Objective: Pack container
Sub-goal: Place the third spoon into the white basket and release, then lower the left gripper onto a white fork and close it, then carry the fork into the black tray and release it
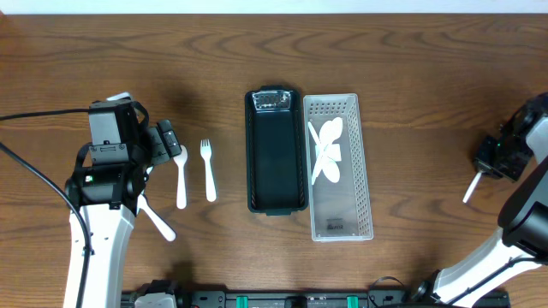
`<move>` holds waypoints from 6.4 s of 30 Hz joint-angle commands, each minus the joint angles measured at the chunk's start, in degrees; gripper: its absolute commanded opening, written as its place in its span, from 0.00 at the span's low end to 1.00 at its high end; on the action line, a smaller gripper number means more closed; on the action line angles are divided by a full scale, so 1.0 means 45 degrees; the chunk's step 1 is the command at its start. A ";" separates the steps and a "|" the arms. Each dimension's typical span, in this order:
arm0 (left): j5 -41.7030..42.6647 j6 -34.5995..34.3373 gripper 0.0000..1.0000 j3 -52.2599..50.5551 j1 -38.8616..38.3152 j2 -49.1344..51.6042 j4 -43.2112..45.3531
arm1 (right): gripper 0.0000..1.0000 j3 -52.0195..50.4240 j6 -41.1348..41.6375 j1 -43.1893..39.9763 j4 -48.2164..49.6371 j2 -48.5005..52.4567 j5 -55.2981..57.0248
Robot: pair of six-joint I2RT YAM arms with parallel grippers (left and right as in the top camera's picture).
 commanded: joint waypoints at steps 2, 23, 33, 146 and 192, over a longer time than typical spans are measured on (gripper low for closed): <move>-0.0058 -0.0165 0.98 0.0248 0.0044 0.0005 -0.0005 | 0.06 0.0107 -0.0068 0.1331 -0.0034 -0.1608 -0.0432; -0.0058 -0.0165 0.98 0.0248 0.0044 0.0005 -0.0010 | 0.08 0.0583 0.1681 1.1628 0.0262 -0.4216 -0.0427; -0.0058 -0.0165 0.98 0.0248 0.0039 0.0005 -0.0097 | 0.11 0.0597 0.1841 1.2565 0.0733 -0.2259 -0.0427; 0.1127 -0.0782 0.06 0.5741 -0.3609 0.6683 -0.2608 | 0.72 0.2511 0.1073 0.6727 -0.3162 -0.5090 -0.0087; 0.0117 -0.2118 0.98 0.5790 -0.1831 0.5965 -0.4148 | 0.75 0.2511 0.0831 0.6717 -0.3075 -0.5090 0.0005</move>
